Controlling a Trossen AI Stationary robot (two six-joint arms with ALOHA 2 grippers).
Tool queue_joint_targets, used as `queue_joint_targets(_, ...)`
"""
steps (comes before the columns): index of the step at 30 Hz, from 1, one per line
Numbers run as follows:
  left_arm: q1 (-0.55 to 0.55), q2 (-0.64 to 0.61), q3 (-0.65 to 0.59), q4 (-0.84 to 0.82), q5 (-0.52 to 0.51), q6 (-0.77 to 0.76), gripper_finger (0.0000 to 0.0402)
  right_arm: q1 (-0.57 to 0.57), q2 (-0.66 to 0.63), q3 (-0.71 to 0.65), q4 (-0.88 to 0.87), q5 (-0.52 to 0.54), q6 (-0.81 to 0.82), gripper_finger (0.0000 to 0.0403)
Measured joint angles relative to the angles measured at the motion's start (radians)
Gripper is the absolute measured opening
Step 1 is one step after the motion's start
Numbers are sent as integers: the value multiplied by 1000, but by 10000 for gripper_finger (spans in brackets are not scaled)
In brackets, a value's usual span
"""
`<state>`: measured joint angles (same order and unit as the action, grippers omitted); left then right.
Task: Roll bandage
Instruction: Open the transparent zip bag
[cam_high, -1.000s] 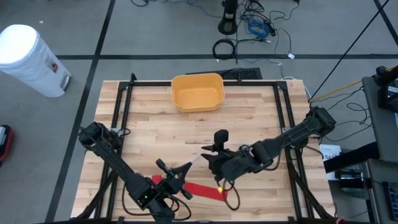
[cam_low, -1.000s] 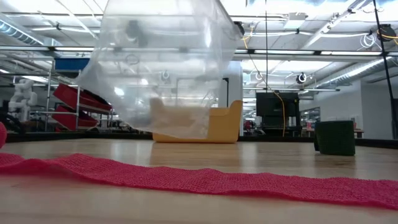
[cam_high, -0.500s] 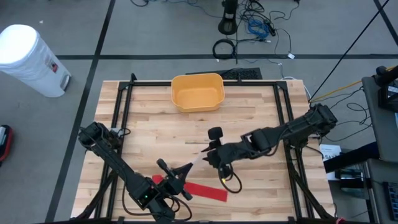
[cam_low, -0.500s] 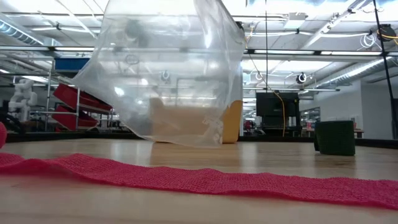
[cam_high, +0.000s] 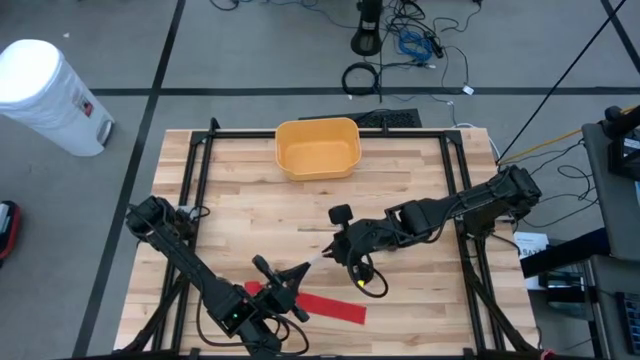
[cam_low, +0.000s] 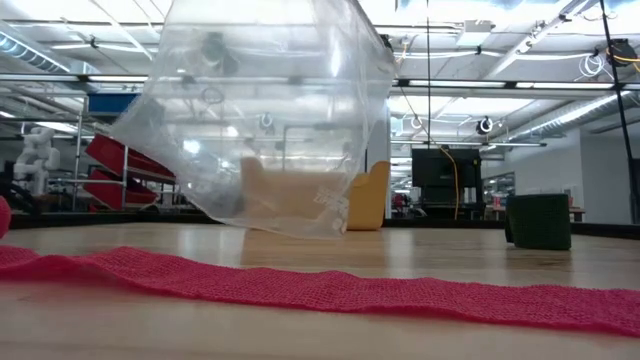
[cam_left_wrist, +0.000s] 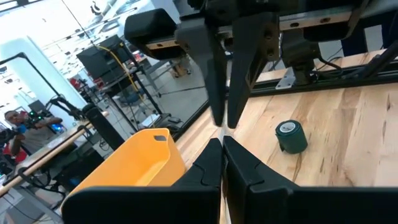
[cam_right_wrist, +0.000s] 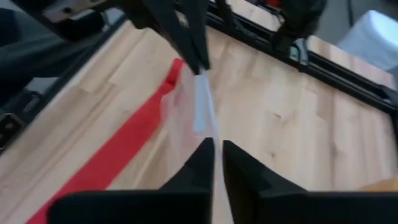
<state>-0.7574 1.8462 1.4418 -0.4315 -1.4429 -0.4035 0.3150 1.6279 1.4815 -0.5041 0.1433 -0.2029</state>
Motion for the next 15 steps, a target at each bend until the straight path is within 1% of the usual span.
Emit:
queue_joint_targets(2, 0, 0, 0, 0, 0, 0, 1, -4, 0, 0, 0, -28, 8, 4)
queue_joint_targets(4, 0, 0, 0, 0, 0, 0, 1, -6, 1, 0, 3, -41, 13, 10)
queue_joint_targets(7, 0, 0, 0, 0, 0, 0, 1, -7, 1, 0, 16, -41, 9, 43)
queue_joint_targets(12, 0, 0, 0, 0, 0, 0, 1, -7, 1, 0, 22, -41, 17, 112)
queue_joint_targets(15, 0, 0, 0, 0, 0, 0, 1, -9, 1, 0, 21, -41, 15, 135)
